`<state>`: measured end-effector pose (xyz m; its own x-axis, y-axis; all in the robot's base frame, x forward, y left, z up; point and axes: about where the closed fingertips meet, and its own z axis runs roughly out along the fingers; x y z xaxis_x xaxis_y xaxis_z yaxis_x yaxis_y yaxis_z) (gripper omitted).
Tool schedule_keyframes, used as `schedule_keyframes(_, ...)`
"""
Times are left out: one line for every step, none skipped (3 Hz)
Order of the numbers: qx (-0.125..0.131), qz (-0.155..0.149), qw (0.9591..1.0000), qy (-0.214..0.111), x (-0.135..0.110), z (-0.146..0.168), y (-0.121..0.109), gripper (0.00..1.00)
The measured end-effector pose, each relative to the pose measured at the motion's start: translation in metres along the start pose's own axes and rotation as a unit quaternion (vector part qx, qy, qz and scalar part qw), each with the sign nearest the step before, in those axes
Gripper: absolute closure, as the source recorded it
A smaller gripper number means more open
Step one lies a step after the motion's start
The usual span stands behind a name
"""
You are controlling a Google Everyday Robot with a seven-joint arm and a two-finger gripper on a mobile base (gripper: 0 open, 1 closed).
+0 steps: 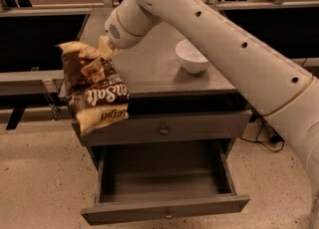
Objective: Pick brown chip bag from middle drawer and place on counter
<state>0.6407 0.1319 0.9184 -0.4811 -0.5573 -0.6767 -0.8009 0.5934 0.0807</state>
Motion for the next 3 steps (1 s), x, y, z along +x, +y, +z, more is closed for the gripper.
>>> schedule_keyframes(-0.012, -0.004, 0.9999, 0.007, 0.0003, 0.0021, 0.0125, 1.0)
schedule_keyframes(-0.002, -0.009, 0.9997, 0.021, 0.0045, 0.0029, 0.019, 1.0)
schedule_keyframes(-0.002, -0.01, 0.9997, 0.022, 0.0047, 0.0029, 0.0193, 0.82)
